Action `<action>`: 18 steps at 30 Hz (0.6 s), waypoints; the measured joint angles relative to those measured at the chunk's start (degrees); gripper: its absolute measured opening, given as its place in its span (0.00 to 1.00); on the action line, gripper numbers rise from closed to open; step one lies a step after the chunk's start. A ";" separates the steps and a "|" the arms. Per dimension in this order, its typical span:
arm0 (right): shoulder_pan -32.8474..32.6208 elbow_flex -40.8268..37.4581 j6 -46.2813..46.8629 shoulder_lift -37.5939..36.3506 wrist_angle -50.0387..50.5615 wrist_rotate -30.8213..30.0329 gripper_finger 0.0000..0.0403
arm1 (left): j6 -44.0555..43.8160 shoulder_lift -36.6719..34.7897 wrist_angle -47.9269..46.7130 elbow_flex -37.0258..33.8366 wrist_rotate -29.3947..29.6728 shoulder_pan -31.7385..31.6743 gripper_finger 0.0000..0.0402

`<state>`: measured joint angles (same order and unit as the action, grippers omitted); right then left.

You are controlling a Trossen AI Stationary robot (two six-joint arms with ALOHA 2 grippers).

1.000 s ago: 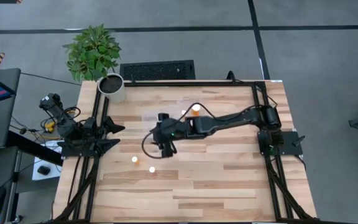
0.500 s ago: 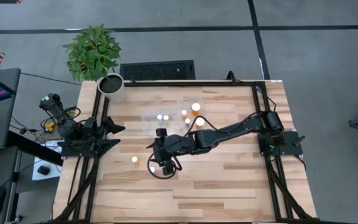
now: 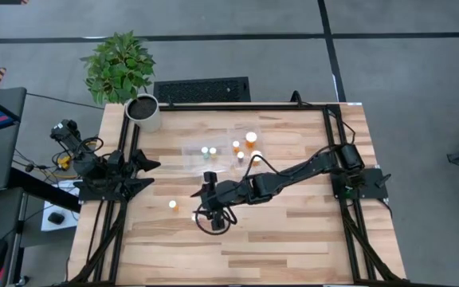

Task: Pick and place medicine bottles into bin by pill shape (circle, oval)
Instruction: Put the pink tablet bottle into the left transparent bin

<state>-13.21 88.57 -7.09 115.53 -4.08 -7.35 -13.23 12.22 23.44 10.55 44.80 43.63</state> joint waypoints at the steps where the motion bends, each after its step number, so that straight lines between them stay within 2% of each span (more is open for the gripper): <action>1: -0.04 -0.66 0.47 -0.01 -0.59 0.01 0.59 | -0.02 0.01 0.00 0.00 0.01 0.00 0.80; 13: -0.35 -6.44 2.95 0.04 -9.45 0.01 0.59 | -0.13 0.01 -0.02 0.00 -0.01 0.00 0.80; 18: -0.25 -7.30 4.10 0.04 -9.89 -0.02 0.59 | -0.13 -0.01 -0.03 0.00 -0.01 0.00 0.80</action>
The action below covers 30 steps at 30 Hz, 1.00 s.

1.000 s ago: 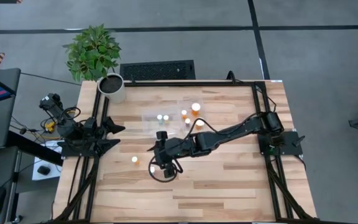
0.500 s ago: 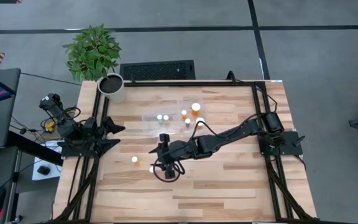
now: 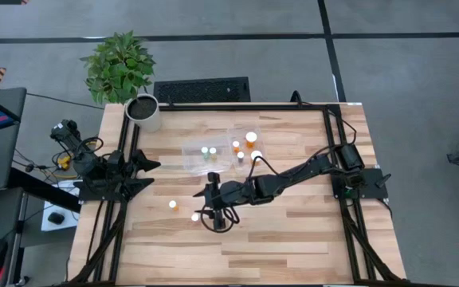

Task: Pick and place medicine bottles into bin by pill shape (circle, oval)
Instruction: Put the pink tablet bottle into the left transparent bin

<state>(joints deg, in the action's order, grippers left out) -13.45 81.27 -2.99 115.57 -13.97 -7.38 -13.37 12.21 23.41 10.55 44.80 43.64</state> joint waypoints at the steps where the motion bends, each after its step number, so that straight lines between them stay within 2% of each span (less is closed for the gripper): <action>1: 0.00 -0.21 0.01 0.00 0.10 0.00 0.59 | 0.02 0.02 -0.02 0.00 0.02 -0.02 0.80; 11: -0.02 -3.06 0.11 0.00 -3.41 0.02 0.59 | 0.02 0.01 -0.02 0.00 0.02 0.00 0.80; 30: -0.41 -3.17 0.03 0.00 -3.22 1.39 0.61 | 0.04 0.02 -0.02 0.00 0.02 -0.02 0.80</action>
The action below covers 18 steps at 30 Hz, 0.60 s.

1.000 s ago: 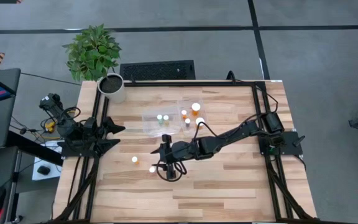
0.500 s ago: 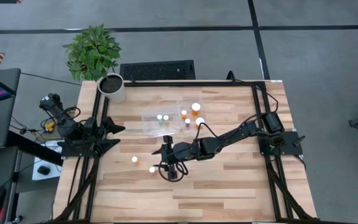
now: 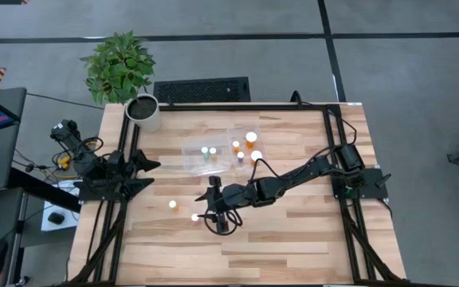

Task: Pick and place medicine bottles into bin by pill shape (circle, oval)
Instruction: Put the pink tablet bottle into the left transparent bin

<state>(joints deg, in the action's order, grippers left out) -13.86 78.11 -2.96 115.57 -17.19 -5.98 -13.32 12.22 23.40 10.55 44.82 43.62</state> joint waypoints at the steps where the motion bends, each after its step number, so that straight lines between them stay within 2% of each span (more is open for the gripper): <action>1: -0.03 0.00 -0.01 0.00 0.00 0.11 0.62 | 0.02 -0.02 0.00 0.00 0.00 0.01 0.80; 6: -0.67 0.00 -0.02 0.00 -0.02 0.11 0.66 | 0.02 -0.01 -0.14 0.00 0.00 -0.01 0.80; 14: -1.63 0.00 -0.02 0.00 -0.09 0.09 0.66 | 0.03 -0.01 -0.42 0.00 0.02 0.02 0.80; 18: -1.88 -0.11 -0.05 3.56 -3.84 -0.10 0.66 | 0.04 0.01 -0.43 0.00 0.07 0.02 0.80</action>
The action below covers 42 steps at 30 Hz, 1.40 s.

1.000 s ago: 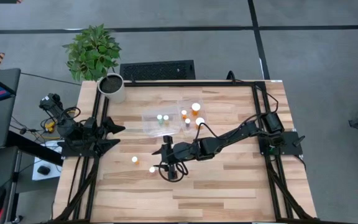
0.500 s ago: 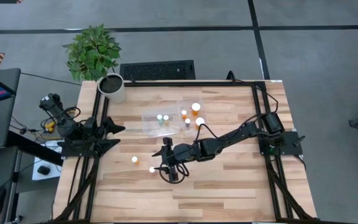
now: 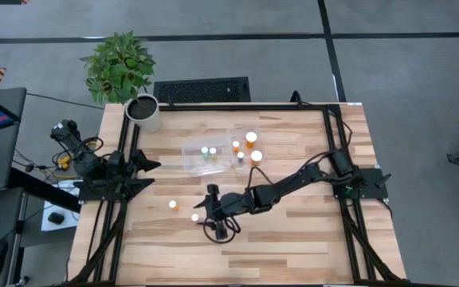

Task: Pick and place medicine bottles into bin by pill shape (circle, oval)
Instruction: Put the pink tablet bottle into the left transparent bin

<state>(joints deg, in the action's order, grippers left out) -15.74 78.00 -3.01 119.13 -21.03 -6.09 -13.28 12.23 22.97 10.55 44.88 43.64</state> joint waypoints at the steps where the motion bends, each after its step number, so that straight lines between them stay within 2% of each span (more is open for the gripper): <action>1: -0.10 0.19 0.00 1.20 -0.63 0.02 0.66 | -0.01 -0.02 0.02 0.00 0.01 -0.01 0.80; 8: -0.19 3.23 -0.30 5.00 -2.20 0.24 0.66 | -0.07 0.00 0.01 -0.04 0.46 -0.02 0.80; 17: 1.26 3.14 0.01 5.12 -1.89 0.44 0.66 | 0.17 -0.02 -0.08 -0.04 0.48 -0.02 0.80; 24: 1.22 3.96 1.73 9.37 -6.26 1.40 0.66 | 0.13 0.00 -0.07 -0.04 0.50 -0.02 0.80; 42: 1.63 4.43 3.09 10.83 -4.38 2.19 0.64 | -0.11 0.00 0.03 -0.04 0.58 -0.01 0.80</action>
<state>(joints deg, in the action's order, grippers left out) -14.11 82.43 0.08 129.95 -25.41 -3.90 -13.39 12.23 23.00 10.50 45.46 43.63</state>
